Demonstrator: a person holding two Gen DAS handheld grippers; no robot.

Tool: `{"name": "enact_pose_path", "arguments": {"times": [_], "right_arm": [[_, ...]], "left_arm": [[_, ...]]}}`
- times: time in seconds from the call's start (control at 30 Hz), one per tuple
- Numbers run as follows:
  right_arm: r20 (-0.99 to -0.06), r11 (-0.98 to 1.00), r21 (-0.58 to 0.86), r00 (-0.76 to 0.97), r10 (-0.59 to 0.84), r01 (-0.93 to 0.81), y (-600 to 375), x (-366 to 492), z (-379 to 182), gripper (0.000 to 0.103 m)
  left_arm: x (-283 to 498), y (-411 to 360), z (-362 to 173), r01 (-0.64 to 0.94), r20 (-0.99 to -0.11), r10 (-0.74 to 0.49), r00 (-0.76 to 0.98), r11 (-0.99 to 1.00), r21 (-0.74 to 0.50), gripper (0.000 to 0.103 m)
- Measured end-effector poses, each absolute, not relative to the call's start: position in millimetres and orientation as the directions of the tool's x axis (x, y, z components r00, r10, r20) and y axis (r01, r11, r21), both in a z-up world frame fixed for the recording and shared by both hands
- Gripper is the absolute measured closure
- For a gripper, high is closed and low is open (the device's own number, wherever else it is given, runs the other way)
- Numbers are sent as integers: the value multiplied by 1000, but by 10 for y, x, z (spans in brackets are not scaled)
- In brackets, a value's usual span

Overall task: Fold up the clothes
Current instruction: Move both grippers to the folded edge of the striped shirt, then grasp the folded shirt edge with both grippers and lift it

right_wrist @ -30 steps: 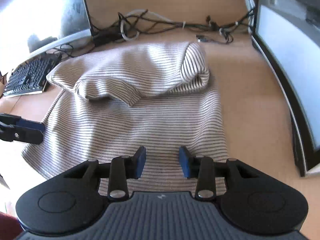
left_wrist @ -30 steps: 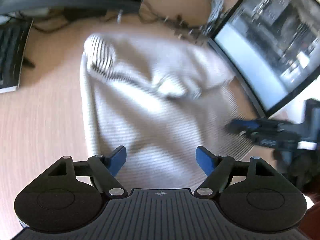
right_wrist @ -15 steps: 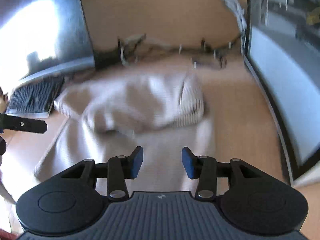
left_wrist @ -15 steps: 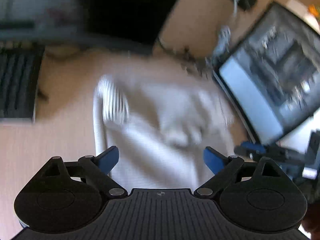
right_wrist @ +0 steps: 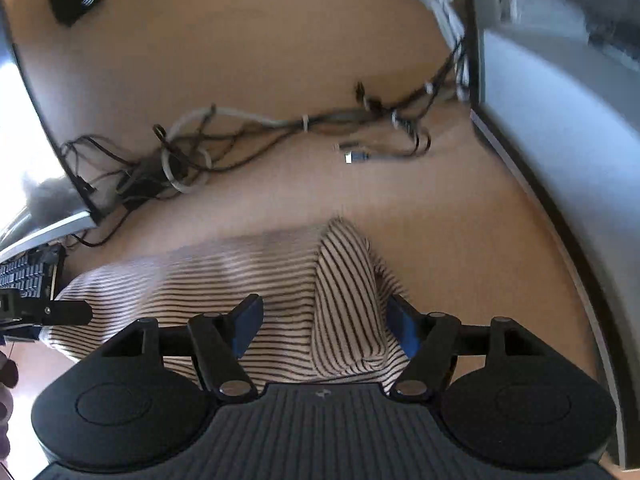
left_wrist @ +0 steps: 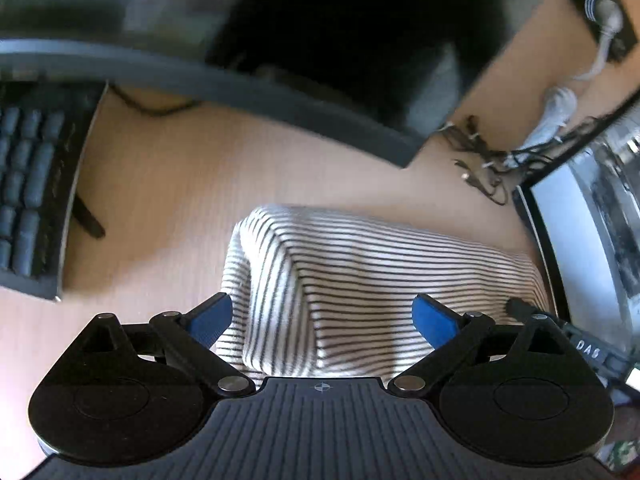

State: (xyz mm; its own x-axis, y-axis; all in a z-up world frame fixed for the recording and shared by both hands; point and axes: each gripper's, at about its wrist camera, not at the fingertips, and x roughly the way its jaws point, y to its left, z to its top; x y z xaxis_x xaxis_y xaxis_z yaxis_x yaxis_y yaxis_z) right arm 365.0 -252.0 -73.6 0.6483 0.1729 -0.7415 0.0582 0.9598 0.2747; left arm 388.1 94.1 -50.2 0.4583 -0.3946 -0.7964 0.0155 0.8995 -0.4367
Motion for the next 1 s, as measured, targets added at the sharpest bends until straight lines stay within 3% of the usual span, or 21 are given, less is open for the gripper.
{"name": "enact_pose_path", "arguments": {"times": [0.1, 0.23, 0.4, 0.43, 0.5, 0.57, 0.67, 1.0], "right_arm": [[-745, 946, 319, 632, 211, 60, -2528, 3718, -837, 34], [-748, 960, 279, 632, 202, 23, -2465, 3733, -823, 34], [-761, 974, 226, 618, 197, -32, -2379, 3667, -787, 34], [-762, 974, 224, 617, 198, -36, -2377, 3659, -798, 36], [-756, 975, 219, 626, 191, -33, -2383, 3633, -789, 58], [-737, 975, 217, 645, 201, -56, -2373, 3590, -715, 67], [-701, 977, 188, 684, 202, -96, -2337, 3502, -555, 74], [-587, 962, 237, 770, 251, -133, -2420, 3207, 23, 96]], "left_arm": [[3918, 973, -561, -9, -787, -409, 462, 885, -465, 5], [3948, 926, -504, 27, -780, -415, 469, 889, -457, 28], [3907, 837, -486, 62, -792, -393, 467, 908, -414, 27], [3905, 824, -487, 63, -792, -391, 469, 909, -411, 27], [3895, 807, -459, 67, -792, -380, 478, 915, -399, 34], [3883, 783, -411, 78, -787, -373, 492, 919, -387, 45], [3842, 778, -315, 99, -769, -383, 511, 915, -390, 56], [3463, 779, 83, 187, -688, -466, 555, 877, -443, 62]]}}
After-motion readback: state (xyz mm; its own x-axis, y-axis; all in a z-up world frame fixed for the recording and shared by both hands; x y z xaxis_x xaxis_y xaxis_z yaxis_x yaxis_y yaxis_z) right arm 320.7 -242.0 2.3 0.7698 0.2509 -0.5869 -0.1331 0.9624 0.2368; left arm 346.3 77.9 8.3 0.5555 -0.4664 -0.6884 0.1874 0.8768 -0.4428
